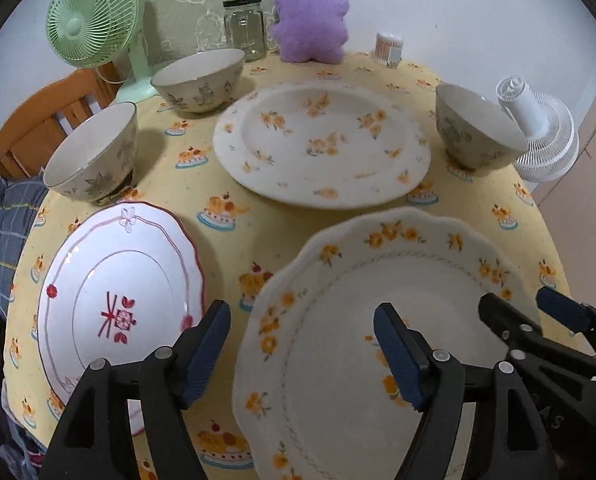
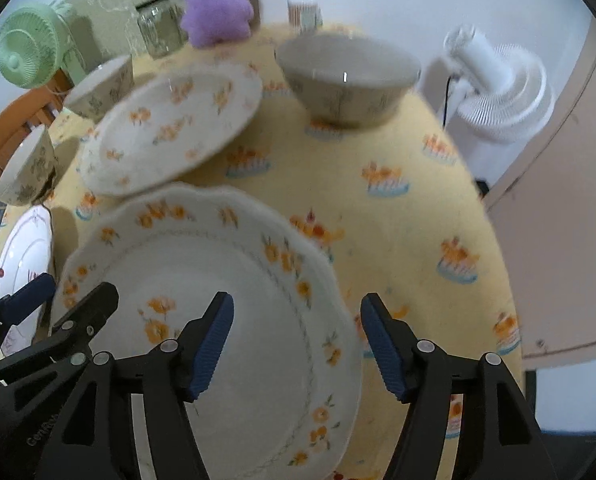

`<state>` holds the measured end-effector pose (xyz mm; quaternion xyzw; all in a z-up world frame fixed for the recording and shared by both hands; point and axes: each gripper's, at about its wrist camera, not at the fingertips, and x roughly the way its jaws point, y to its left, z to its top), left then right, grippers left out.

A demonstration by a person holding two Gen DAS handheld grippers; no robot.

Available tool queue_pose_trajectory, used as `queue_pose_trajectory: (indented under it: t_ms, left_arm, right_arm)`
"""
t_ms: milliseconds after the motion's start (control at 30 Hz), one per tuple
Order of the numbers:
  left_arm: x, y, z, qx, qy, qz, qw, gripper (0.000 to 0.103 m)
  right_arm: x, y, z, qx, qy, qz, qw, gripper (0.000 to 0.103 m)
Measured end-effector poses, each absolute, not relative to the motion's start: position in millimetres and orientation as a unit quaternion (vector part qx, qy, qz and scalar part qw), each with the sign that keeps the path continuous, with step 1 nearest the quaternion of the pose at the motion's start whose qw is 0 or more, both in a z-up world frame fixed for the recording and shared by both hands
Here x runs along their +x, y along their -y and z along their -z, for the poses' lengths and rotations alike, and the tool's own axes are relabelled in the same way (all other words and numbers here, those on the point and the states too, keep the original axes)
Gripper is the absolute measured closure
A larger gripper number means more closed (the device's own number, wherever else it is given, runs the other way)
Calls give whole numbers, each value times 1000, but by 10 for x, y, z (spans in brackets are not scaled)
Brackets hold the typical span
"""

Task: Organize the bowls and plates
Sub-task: 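Lift the orange-flower plate with both grippers and carry it toward the other flower plate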

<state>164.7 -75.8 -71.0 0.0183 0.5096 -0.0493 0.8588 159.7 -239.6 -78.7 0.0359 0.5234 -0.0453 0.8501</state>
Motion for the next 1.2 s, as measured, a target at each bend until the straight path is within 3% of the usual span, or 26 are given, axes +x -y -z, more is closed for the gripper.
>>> queue_pose_trajectory:
  t_ms: [133, 267, 767, 1200]
  left_arm:
    - [1709, 624, 612, 7, -509, 51, 859, 21]
    - [1778, 487, 427, 8, -495, 58, 867, 19]
    - [2527, 287, 56, 26, -449, 63, 891, 18]
    - [3343, 391, 581, 40, -489, 37, 871, 19]
  right_arm:
    - [1593, 2376, 626, 41, -507, 45, 860, 23]
    - [1593, 2260, 416, 38, -488, 45, 871, 20]
    - [2191, 1964, -42, 57, -427, 70, 900, 20]
    - [3102, 2034, 401, 79, -469, 62, 877, 20]
